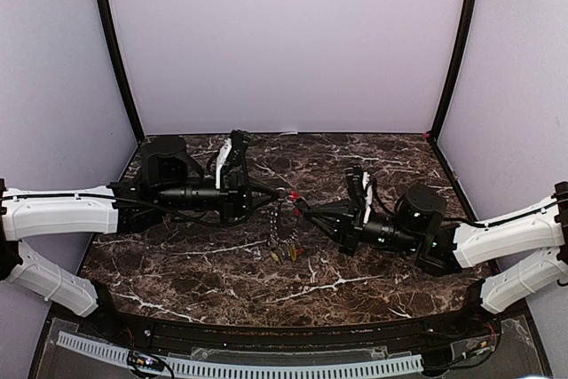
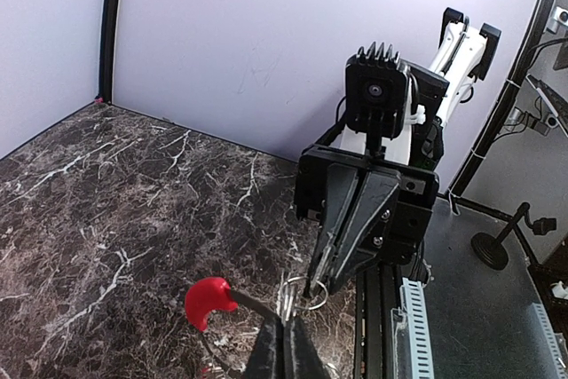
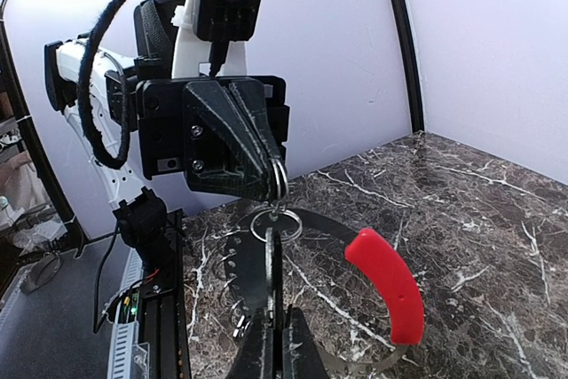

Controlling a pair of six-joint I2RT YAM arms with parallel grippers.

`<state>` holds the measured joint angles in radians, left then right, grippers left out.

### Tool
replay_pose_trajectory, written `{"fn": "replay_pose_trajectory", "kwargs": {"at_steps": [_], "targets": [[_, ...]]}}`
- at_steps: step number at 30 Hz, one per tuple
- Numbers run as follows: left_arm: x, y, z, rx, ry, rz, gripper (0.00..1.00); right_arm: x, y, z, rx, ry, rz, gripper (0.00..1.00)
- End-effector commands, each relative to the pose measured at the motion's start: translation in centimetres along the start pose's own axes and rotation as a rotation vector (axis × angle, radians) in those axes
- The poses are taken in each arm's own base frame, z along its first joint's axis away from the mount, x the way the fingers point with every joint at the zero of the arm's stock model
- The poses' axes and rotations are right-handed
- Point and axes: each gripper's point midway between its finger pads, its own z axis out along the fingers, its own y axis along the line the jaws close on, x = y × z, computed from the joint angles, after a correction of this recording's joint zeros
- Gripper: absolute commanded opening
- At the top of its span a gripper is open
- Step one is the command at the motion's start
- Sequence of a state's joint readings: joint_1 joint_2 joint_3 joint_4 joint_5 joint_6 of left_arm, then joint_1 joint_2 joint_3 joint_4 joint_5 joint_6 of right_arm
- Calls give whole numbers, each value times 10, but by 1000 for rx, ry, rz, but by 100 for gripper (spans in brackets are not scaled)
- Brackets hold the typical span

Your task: Remove the keys from the keyring

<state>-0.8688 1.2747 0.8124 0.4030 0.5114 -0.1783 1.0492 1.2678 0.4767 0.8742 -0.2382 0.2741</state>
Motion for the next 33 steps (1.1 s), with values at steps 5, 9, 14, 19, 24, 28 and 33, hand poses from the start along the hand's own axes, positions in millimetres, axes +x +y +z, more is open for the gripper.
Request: {"fn": "replay_pose_trajectory", "kwargs": {"at_steps": [5, 9, 14, 19, 24, 28, 33], "targets": [[-20, 15, -7, -75, -55, 47, 0, -28, 16, -7, -57, -112, 4, 0], [-16, 18, -3, -77, -38, 42, 0, -41, 22, -9, -85, -159, 7, 0], [-13, 19, -2, -76, -29, 40, 0, -46, 25, -9, -101, -177, 14, 0], [-10, 19, 1, -70, -16, 37, 0, -51, 26, -10, -102, -196, 19, 0], [-7, 20, 2, -68, -8, 34, 0, -57, 24, -13, -86, -225, 19, 0], [-4, 22, 4, -72, 3, 34, 0, -60, 21, -15, -70, -239, 22, 0], [-1, 22, 6, -66, 13, 32, 0, -69, 21, -18, -62, -277, 18, 0]]}}
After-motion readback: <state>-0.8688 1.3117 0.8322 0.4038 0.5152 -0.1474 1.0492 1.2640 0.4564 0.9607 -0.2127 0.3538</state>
